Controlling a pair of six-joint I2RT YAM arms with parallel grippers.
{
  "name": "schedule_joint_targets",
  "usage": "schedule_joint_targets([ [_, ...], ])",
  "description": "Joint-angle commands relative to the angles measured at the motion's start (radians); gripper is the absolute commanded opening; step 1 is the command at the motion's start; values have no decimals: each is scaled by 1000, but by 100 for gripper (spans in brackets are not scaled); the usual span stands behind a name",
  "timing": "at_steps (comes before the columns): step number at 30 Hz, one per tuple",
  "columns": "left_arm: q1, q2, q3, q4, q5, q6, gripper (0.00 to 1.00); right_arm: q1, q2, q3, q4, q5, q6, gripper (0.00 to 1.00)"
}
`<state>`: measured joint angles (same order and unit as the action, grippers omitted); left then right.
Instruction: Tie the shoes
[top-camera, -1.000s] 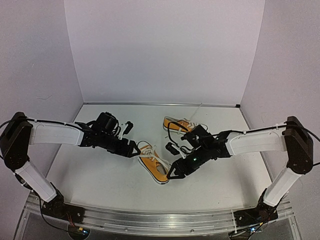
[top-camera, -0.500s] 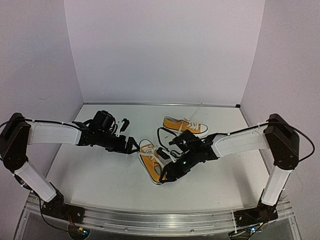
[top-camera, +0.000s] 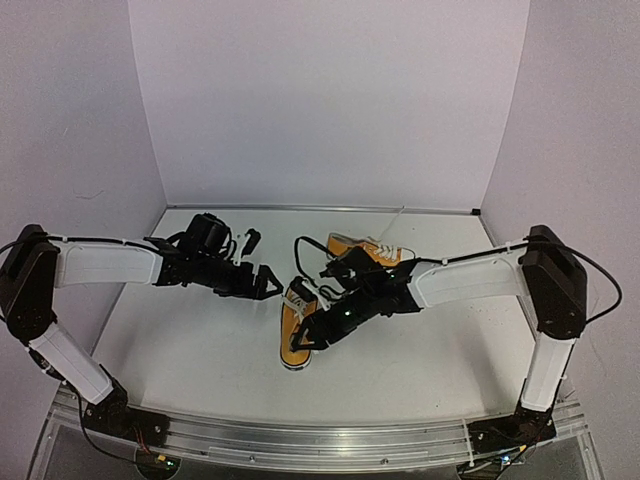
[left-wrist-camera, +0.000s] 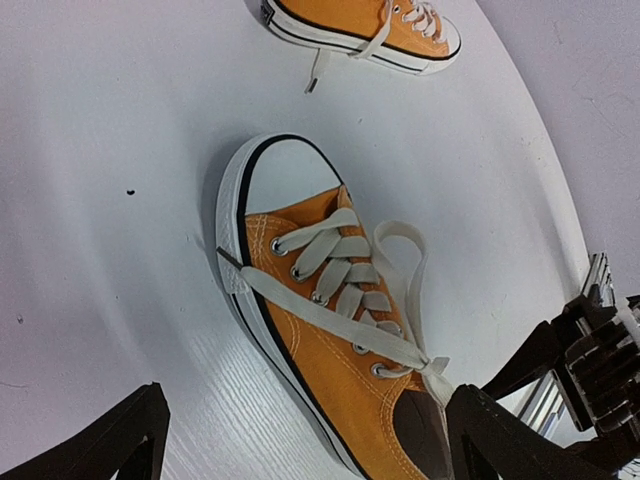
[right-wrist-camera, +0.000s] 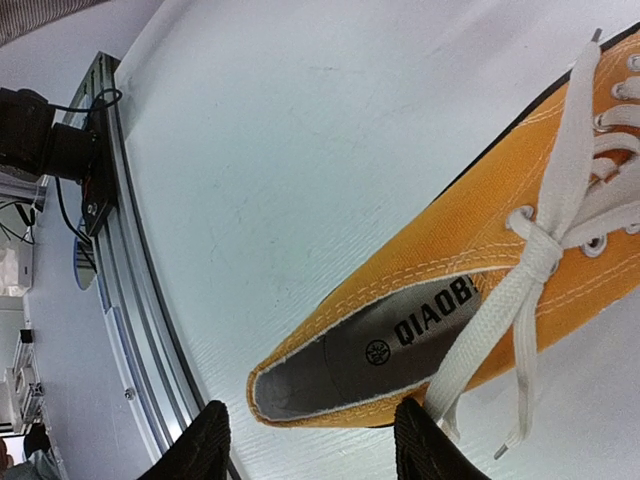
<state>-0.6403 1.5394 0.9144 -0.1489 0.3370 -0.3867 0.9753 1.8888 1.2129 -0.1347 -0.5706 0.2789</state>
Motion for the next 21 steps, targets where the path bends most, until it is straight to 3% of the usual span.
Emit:
schedule_joint_targets([
  [1,5,-32,30,4,-21,-20,100,-12,-137,-54,20,68,29,56],
  [4,6,-59,43,-51,-70,-26,100,-21,-206,-99,22,101,45,59],
  [12,14,-181,15,-81,-173,-59,100,-149,-474,-296,84,219,121,95],
  [21,15,-139,-90,-15,-165,-115,100,-204,-618,-509,129,286,186,98],
])
